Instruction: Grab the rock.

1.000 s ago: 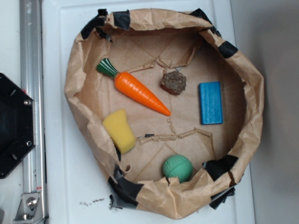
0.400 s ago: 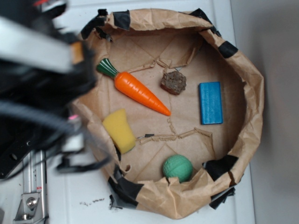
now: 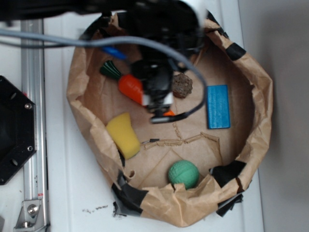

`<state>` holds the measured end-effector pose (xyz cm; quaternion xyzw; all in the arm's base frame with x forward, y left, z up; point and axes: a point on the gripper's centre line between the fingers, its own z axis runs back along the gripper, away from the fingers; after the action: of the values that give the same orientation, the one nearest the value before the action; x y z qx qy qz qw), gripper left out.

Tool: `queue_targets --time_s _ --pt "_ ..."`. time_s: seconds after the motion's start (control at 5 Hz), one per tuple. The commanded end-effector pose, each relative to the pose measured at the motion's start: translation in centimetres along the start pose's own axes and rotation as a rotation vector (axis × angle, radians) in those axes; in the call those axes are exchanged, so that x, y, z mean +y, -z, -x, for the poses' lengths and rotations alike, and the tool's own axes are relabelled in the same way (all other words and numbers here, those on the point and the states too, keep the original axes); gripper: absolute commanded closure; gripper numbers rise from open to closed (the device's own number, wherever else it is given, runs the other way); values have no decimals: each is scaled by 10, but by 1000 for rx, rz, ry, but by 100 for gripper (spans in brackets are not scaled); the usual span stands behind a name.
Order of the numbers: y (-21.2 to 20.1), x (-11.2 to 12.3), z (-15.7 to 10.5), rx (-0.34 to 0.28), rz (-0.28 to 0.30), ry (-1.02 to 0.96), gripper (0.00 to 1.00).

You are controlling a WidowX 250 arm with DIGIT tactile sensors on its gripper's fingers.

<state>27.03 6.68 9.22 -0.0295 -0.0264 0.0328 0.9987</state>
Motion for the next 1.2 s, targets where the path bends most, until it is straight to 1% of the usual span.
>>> queue_targets --time_s 0.0,0.4,0.6,0.8,1.0 --pt "5 -8 -22 -11 18 -25 0" --pt "5 -8 -22 -11 18 -25 0" --pt "44 -12 -18 -66 35 65 0" --pt "72 -15 -16 -57 47 126 0" --pt "82 -28 -15 -28 70 176 100"
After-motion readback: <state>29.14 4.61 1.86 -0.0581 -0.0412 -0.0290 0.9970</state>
